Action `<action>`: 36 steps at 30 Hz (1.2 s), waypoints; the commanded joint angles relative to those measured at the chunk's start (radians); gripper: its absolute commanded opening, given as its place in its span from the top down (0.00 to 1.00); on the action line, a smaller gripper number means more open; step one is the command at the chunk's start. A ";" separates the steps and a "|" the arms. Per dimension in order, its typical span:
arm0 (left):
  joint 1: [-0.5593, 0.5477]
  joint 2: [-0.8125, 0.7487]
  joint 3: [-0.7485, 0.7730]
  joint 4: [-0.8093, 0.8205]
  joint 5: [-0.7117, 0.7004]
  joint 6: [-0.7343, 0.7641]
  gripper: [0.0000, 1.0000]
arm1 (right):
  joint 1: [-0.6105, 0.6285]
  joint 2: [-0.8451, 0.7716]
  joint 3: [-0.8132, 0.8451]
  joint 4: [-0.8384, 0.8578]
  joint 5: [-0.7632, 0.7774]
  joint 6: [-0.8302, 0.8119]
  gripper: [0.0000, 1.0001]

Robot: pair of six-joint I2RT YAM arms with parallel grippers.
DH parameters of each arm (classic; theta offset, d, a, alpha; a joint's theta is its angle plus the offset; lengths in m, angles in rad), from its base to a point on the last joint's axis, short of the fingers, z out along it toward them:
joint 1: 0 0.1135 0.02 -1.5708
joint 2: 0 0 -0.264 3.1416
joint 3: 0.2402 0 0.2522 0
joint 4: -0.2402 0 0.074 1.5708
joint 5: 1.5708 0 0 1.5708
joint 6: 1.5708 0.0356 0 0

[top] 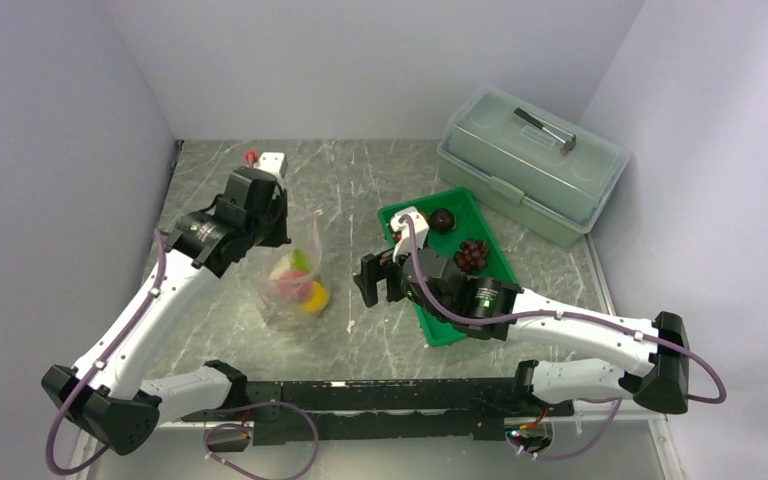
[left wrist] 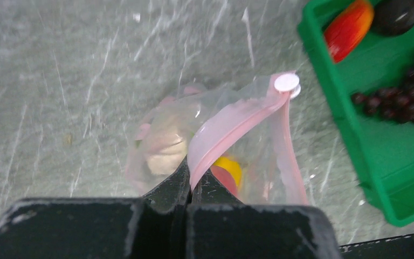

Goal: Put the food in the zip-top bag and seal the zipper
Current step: Adjust the zipper food storage bag at the center of the board.

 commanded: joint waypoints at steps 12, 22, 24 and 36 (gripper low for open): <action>0.005 -0.092 -0.221 0.046 0.056 -0.144 1.00 | 0.003 -0.047 -0.009 -0.068 0.118 0.006 0.07; 0.004 0.048 0.291 -0.075 0.016 -0.013 1.00 | 0.002 -0.040 0.030 -0.077 0.114 -0.010 0.07; 0.004 0.069 0.398 -0.113 0.000 0.016 1.00 | 0.002 -0.047 0.035 -0.082 0.114 -0.011 0.06; 0.004 -0.011 -0.242 0.089 0.031 -0.184 1.00 | 0.002 -0.088 -0.026 -0.075 0.106 0.018 0.06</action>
